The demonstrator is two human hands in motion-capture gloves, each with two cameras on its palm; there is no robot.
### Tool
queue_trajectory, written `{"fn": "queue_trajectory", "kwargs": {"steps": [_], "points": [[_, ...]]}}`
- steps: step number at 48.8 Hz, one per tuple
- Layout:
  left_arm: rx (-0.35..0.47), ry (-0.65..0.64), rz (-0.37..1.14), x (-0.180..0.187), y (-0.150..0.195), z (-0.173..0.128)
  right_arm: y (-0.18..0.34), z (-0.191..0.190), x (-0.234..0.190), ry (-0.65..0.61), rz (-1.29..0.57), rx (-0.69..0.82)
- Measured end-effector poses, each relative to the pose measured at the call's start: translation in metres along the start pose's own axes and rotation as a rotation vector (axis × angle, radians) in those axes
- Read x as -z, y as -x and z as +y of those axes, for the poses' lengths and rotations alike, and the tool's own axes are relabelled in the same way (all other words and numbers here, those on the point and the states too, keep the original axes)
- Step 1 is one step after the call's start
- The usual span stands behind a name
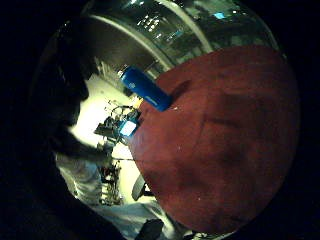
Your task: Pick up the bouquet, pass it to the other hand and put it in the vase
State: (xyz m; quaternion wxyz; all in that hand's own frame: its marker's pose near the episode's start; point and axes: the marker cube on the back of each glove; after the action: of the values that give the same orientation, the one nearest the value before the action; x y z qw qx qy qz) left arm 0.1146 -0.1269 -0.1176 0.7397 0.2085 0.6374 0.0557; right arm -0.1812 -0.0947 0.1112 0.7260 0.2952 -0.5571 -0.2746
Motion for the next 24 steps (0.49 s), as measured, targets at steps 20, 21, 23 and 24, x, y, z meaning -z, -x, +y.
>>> {"fn": "queue_trajectory", "kwargs": {"steps": [20, 21, 23, 24], "points": [[-0.128, -0.218, -0.105, 0.112, -0.076, -0.06, -0.001, -0.006, 0.056, 0.062, -0.119, -0.272], [-0.131, -0.233, -0.111, 0.118, -0.078, -0.063, -0.002, -0.006, 0.058, 0.058, -0.13, -0.323], [-0.145, -0.265, -0.121, 0.129, -0.081, -0.07, -0.007, -0.006, 0.062, 0.051, -0.143, -0.388], [-0.155, -0.283, -0.128, 0.135, -0.081, -0.074, -0.009, -0.006, 0.064, 0.047, -0.143, -0.399]]}}
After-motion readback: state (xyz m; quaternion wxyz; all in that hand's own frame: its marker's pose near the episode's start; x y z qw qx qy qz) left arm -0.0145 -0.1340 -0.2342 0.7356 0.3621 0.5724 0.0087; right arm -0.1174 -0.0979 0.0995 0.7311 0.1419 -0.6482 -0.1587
